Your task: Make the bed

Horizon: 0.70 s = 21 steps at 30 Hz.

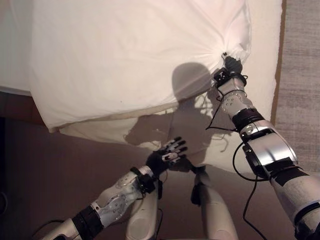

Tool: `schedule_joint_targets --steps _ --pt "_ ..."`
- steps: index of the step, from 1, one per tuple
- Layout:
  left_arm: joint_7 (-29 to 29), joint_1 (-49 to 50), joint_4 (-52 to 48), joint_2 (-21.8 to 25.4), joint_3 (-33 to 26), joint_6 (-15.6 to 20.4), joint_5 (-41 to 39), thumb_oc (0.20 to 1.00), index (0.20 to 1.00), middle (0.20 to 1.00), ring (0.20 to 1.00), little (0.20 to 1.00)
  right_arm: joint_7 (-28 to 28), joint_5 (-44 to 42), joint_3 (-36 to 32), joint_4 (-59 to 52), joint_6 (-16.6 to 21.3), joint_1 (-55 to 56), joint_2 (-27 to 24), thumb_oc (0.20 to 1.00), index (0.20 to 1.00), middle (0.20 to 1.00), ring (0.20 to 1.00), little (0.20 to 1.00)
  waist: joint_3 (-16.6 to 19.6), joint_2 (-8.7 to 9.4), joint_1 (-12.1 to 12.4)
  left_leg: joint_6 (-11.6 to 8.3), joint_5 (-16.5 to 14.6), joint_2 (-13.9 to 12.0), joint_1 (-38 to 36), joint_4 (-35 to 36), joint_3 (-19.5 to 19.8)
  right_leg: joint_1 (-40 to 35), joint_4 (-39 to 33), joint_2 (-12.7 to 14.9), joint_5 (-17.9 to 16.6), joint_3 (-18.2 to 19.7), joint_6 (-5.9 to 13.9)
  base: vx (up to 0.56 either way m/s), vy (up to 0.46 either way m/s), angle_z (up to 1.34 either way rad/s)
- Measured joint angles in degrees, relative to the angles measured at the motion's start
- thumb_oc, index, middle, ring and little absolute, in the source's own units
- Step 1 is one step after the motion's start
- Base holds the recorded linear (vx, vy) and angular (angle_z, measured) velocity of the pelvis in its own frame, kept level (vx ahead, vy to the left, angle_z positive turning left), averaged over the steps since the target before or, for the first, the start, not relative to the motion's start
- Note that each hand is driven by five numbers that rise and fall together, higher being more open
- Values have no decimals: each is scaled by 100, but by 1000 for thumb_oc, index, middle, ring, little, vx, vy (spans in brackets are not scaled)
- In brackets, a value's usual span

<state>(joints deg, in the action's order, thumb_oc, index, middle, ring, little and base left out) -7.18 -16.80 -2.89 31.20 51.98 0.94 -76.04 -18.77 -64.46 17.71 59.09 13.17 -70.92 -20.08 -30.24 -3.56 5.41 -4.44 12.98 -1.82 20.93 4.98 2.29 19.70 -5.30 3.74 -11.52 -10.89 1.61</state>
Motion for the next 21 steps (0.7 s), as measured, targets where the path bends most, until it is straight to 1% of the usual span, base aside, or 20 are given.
schedule_joint_targets --steps 1,5,6,7,8,9,10,11,13,14,15,16,17,18,19,20,21 --pt "10 -124 -159 72 327 -53 -181 1000 1000 1000 1000 1000 18 0 75 2 -7 0 13 200 200 200 200 200 0 0 -1 0 0 0 -38 1 -15 -33 0 0 -6 13 8 3 -6 -4" --pt "73 -237 -180 -169 351 -90 -698 1000 1000 1000 1000 1000 70 -15 155 -2 -53 -17 126 200 200 200 200 200 1 4 -158 3 -11 10 -148 0 -38 -133 1 -1 -26 82 15 -9 -14 -3" --pt "89 -276 -39 -298 305 -149 -875 1000 1000 1000 1000 1000 73 -31 266 -5 -62 -15 159 200 200 200 200 200 1 4 -173 30 -29 10 -221 0 -49 -191 1 0 -25 102 16 7 -42 -4" --pt "145 -346 180 -524 136 -151 -1037 1000 1000 1000 1000 1000 71 -47 361 -76 -61 -5 194 200 200 200 200 200 1 5 -205 47 -39 11 -277 0 -56 -246 1 -2 -23 111 17 2 -43 -5" --pt "195 -327 293 -622 51 -126 -1109 1000 1000 1000 1000 1000 72 -48 375 -154 -61 18 206 200 200 200 200 200 2 9 -221 48 -41 12 -301 0 -55 -269 1 -1 -22 111 19 -7 -39 -1" --pt "284 -397 424 -892 -151 -25 -1298 1000 1000 1000 1000 1000 64 -71 476 -377 -60 56 222 200 200 200 200 200 8 27 -276 55 -47 9 -321 0 -54 -293 1 -4 -20 109 19 -11 -40 0" --pt "344 -442 531 -1034 -288 63 -1391 1000 1000 1000 1000 1000 65 -94 541 -563 -56 101 219 200 200 200 200 200 13 43 -302 58 -45 8 -328 0 -55 -299 2 -4 -22 110 19 -18 -50 -1" --pt "477 -623 762 -1380 -604 298 -1604 1000 1000 1000 1000 1000 56 -100 551 -848 -43 178 236 200 200 200 200 200 19 68 -329 60 -45 0 -339 0 -59 -308 2 -15 -22 118 19 7 -55 -3" --pt "596 -790 1116 -1801 -1125 575 -1761 1000 1000 1000 1000 1000 53 -99 555 -1121 -7 305 249 200 200 200 200 200 34 116 -317 64 -42 -18 -345 0 -59 -313 2 -32 -23 119 18 -3 -57 -4" --pt "752 -1035 1197 -1992 -1457 909 -1809 1000 1000 1000 1000 1000 7 -99 567 -1355 19 447 270 200 200 200 200 200 36 215 -325 60 -44 -44 -354 -1 -65 -315 2 -60 -23 130 17 -15 -62 -5" --pt "928 -1309 1354 -2017 -1698 1285 -1785 1000 1000 1000 1000 1000 -32 -96 581 -1575 24 610 274 200 200 200 200 200 51 319 -343 47 -54 -62 -362 -2 -66 -317 2 -81 -21 137 17 -6 -65 -5" --pt "1021 -1465 1458 -2064 -1805 1448 -1774 1000 1000 1000 1000 1000 -57 -96 607 -1669 23 677 273 200 200 200 200 200 66 376 -356 45 -56 -71 -362 -2 -71 -317 2 -89 -21 140 17 3 -61 -3" --pt "1219 -1719 1737 -2163 -2091 1680 -1717 1000 1000 1000 1000 1000 -83 -91 614 -1891 26 852 253 200 200 200 200 200 86 469 -348 40 -61 -73 -364 -2 -72 -318 2 -91 -20 144 18 -10 -51 -2" --pt "1302 -1768 1791 -2210 -2212 1799 -1717 1000 1000 1000 1000 1000 -107 -91 619 -1955 27 904 257 200 200 200 200 200 93 511 -377 33 -68 -72 -367 -2 -72 -319 2 -89 -19 151 17 -8 -48 0" --pt "1448 -1863 1840 -2338 -2466 1982 -1713 1000 1000 1000 1000 1000 -144 -83 615 -2124 29 1036 266 200 200 200 200 200 101 588 -417 37 -72 -68 -368 -2 -71 -324 2 -88 -17 168 19 -18 -29 4" --pt "1570 -1903 1910 -2499 -2600 2080 -1714 1000 1000 1000 1000 1000 -174 -70 613 -2260 37 1137 277 200 200 200 200 200 103 615 -446 46 -79 -60 -368 -2 -66 -341 2 -80 -17 192 20 -5 -36 7" --pt "1627 -1921 1967 -2559 -2606 2130 -1714 1000 1000 1000 1000 1000 -179 -60 619 -2280 53 1160 283 200 200 200 200 200 104 618 -446 51 -82 -52 -370 -3 -66 -348 2 -73 -13 225 25 -14 -35 5"
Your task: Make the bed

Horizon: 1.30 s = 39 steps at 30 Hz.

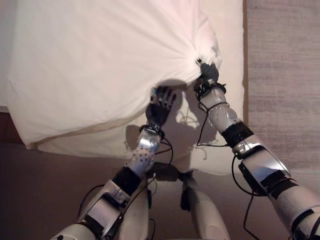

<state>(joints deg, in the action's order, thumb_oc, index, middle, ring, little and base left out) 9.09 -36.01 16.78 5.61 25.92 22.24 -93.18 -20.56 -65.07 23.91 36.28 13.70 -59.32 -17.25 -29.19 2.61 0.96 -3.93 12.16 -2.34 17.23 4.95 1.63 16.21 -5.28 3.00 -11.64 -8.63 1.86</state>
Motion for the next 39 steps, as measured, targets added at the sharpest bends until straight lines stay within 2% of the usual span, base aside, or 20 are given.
schedule_joint_targets --steps 4,12,15,17,21,39 --pt "241 1 162 -297 -143 174 -3 1000 1000 1000 1000 1000 -45 36 -19 -177 52 136 19 200 200 200 200 200 0 3 0 10 -7 10 -2 0 -3 -2 0 10 7 37 9 -2 -13 0" --pt "550 -299 779 -329 -542 229 -13 1000 1000 1000 1000 1000 -50 34 -20 -180 84 246 102 200 200 200 200 200 0 3 0 5 -12 4 -47 0 -13 -32 0 5 5 59 7 0 0 0" --pt "693 -309 816 -473 -722 278 -12 1000 1000 1000 1000 1000 -102 34 -25 -243 84 333 105 200 200 200 200 200 0 2 1 5 -12 9 -61 0 -10 -48 1 10 6 57 8 0 0 0" --pt "865 -308 817 -564 -722 397 -9 1000 1000 1000 1000 1000 -155 35 -26 -275 85 369 105 200 200 200 200 200 0 2 0 6 -11 13 -67 0 -7 -57 1 13 6 55 8 0 0 0" --pt "1019 -256 818 -561 -711 399 12 1000 1000 1000 1000 1000 -250 39 -55 -403 85 456 105 200 200 200 200 200 0 2 5 6 -11 12 -107 0 4 -108 1 13 6 42 8 0 0 0" --pt "1005 -108 1254 -289 -470 -182 21 1000 1000 1000 1000 1000 -429 62 -101 -727 160 519 12 200 200 200 200 200 0 1 -19 16 -30 16 -154 1 78 -196 0 13 69 45 10 2 -3 1"
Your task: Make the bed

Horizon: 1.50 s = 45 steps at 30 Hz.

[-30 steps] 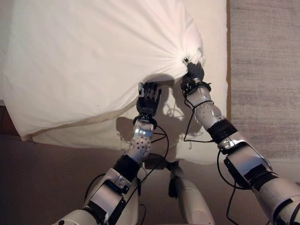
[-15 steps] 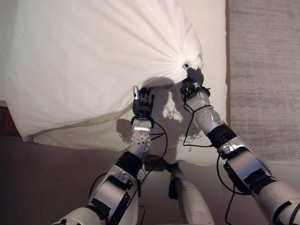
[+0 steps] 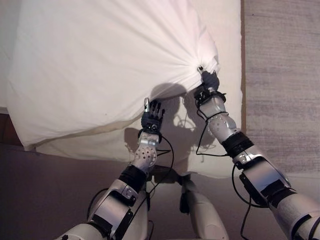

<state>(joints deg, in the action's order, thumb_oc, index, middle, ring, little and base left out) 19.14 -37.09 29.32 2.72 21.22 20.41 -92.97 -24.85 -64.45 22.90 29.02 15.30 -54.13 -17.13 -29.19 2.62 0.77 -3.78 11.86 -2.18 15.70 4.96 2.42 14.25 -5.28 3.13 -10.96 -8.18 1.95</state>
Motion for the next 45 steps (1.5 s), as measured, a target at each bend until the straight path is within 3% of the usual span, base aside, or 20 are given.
schedule_joint_targets --steps 18,25,32,38,45 --pt "235 -926 626 53 -56 -188 667 1000 1000 1000 1000 1000 194 495 -442 -2025 217 1588 -163 200 200 200 200 200 0 5 -80 27 -18 62 110 0 148 -24 1 60 126 58 102 10 9 7" --pt "234 -924 606 52 -125 -220 662 1000 1000 1000 1000 1000 460 652 -517 -2237 217 2081 -149 200 200 200 200 200 -3 103 -170 75 -54 113 107 0 87 -8 1 109 164 176 155 5 4 -2" --pt "215 -753 276 -172 -424 191 390 1000 1000 1000 1000 1000 456 752 -689 -2212 218 2219 252 200 200 200 200 200 -2 311 -170 94 -94 135 100 -1 51 -5 2 136 194 273 196 0 0 0" --pt "313 -774 258 -430 -940 674 193 1000 1000 1000 1000 1000 456 755 -677 -2201 216 2292 559 200 200 200 200 200 1 329 -197 110 -104 135 50 -1 -56 -10 54 148 207 295 214 15 -6 -3" --pt "931 -833 148 -344 -1682 951 666 1000 1000 1000 1000 1000 475 752 -664 -2232 217 2407 813 200 200 200 200 200 39 393 -283 134 -138 124 0 -1 -98 12 203 146 305 347 268 24 -9 -1"
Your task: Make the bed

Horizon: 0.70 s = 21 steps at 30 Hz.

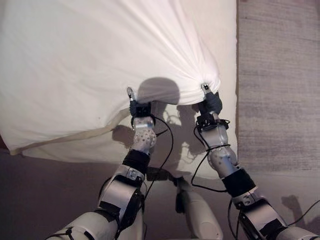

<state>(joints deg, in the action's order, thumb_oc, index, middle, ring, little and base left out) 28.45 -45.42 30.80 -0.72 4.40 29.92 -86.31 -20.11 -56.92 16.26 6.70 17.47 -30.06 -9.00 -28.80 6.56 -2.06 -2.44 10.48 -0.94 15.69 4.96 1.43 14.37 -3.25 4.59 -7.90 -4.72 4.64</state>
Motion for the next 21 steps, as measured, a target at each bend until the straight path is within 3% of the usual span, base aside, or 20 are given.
schedule_joint_targets --steps 6,17,20,21 --pt "47 894 -576 79 110 -49 934 1000 1000 1000 1000 1000 -160 128 -2 -16 7 -208 -64 200 200 200 200 200 40 137 125 26 -86 -1 -47 -1 -263 102 2 -4 -2 257 2 15 -6 -23" --pt "-266 1397 -452 364 -121 -52 561 1000 1000 1000 1000 1000 -264 250 -83 -14 16 -182 -293 200 200 200 200 200 39 140 179 15 -94 -27 -64 0 -256 57 -2 -22 2 211 2 -2 -16 1" --pt "-262 1396 -412 424 -121 -59 609 200 200 200 200 200 -243 248 -83 0 18 -82 -265 200 200 200 200 200 39 139 179 15 -94 -32 -64 -1 -244 53 -9 -26 2 198 3 0 0 0" --pt "-259 1398 -412 437 -119 -66 683 200 200 200 200 200 -222 247 -83 5 19 -64 -263 200 200 200 200 200 39 139 177 15 -94 -32 -64 -1 -237 49 -10 -26 2 191 3 -1 -10 4"
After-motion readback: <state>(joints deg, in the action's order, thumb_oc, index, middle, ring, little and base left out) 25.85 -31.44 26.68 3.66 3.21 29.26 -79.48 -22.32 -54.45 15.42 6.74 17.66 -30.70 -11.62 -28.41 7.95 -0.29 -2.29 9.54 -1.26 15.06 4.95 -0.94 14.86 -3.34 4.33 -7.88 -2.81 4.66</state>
